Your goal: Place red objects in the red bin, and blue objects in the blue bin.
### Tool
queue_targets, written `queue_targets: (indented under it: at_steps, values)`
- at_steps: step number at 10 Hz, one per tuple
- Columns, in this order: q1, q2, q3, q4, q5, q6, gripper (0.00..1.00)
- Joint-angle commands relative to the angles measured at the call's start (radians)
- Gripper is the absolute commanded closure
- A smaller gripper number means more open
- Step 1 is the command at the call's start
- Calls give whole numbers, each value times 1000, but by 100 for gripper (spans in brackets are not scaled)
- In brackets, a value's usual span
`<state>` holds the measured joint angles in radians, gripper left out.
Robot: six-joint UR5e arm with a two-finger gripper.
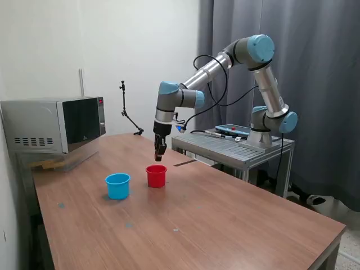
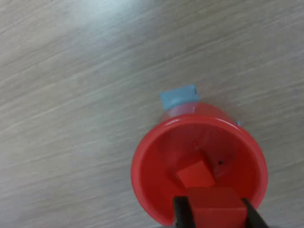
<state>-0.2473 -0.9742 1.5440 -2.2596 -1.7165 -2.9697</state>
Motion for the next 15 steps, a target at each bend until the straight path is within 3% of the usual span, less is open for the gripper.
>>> queue_targets:
  at_steps: [1,6,8,10,12,13,15]
  values:
    - [0,0,1,0,0,0,0]
    - [2,0,8,0,-2,-6,0]
    - [5,-55,7,3,-5,-23,0]
    - [42,-193,10,207,-5,-69,0]
    - [60,-300,8,358,5,-177,0]
    - [84,-352,8,418,52,-242,0]
    - [106,-455,10,452,188,-284,0]
